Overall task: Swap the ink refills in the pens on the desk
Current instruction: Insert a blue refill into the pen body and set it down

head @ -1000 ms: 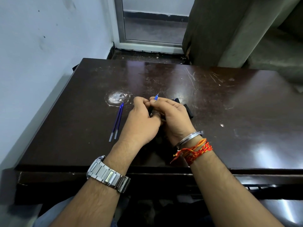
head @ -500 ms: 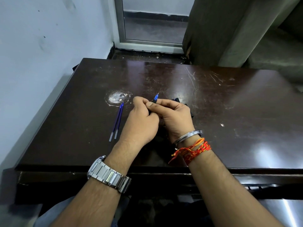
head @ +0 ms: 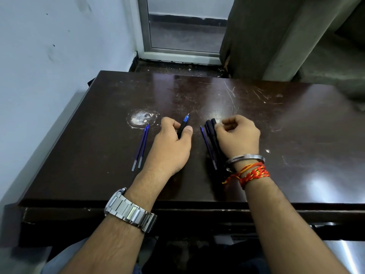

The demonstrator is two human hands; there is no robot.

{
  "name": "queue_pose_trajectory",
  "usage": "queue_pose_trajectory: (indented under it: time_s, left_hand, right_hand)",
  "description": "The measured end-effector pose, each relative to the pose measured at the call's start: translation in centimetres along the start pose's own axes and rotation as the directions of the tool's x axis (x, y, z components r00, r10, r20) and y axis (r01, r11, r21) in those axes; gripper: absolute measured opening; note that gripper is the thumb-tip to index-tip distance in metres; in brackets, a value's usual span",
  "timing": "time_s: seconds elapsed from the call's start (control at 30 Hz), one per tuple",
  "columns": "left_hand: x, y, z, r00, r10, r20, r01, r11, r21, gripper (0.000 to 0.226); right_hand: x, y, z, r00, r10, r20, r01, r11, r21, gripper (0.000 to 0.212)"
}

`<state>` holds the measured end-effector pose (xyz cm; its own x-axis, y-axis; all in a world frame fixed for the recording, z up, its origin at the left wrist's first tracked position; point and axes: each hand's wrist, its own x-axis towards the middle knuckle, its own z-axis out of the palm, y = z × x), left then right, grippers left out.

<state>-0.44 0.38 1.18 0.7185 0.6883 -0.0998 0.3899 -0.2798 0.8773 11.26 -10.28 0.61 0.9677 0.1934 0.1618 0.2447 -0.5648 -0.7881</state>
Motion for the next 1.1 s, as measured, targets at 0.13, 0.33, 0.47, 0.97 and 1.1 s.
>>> queue_pose_trajectory:
  time_s: [0.13, 0.33, 0.47, 0.97, 1.1]
  left_hand:
    - [0.1, -0.1, 0.2, 0.999, 0.041, -0.001, -0.041, 0.999, 0.033, 0.023]
    - [0.0, -0.4, 0.3, 0.997, 0.07, -0.029, -0.068, 0.997, 0.047, 0.023]
    - [0.2, -0.6, 0.6, 0.994, 0.108, -0.009, -0.108, 0.994, 0.007, 0.023]
    - [0.2, -0.5, 1.0, 0.993, 0.106, 0.059, -0.11, 0.991, 0.074, 0.023]
    - [0.1, -0.4, 0.9, 0.993, 0.106, 0.057, -0.109, 0.992, 0.057, 0.02]
  right_hand:
    - [1.0, 1.4, -0.4, 0.993, 0.059, 0.101, -0.036, 0.976, -0.215, 0.024]
    - [0.9, 1.2, -0.2, 0.986, 0.085, 0.147, -0.035, 0.947, -0.318, 0.017]
    - [0.7, 0.9, -0.3, 0.987, 0.069, 0.146, -0.017, 0.943, -0.333, 0.019]
    - [-1.3, -2.2, 2.3, 0.898, 0.01, 0.441, -0.338, 0.657, 0.674, 0.02]
    - [-1.6, -2.3, 2.4, 0.859, -0.007, 0.511, -0.391, 0.634, 0.667, 0.018]
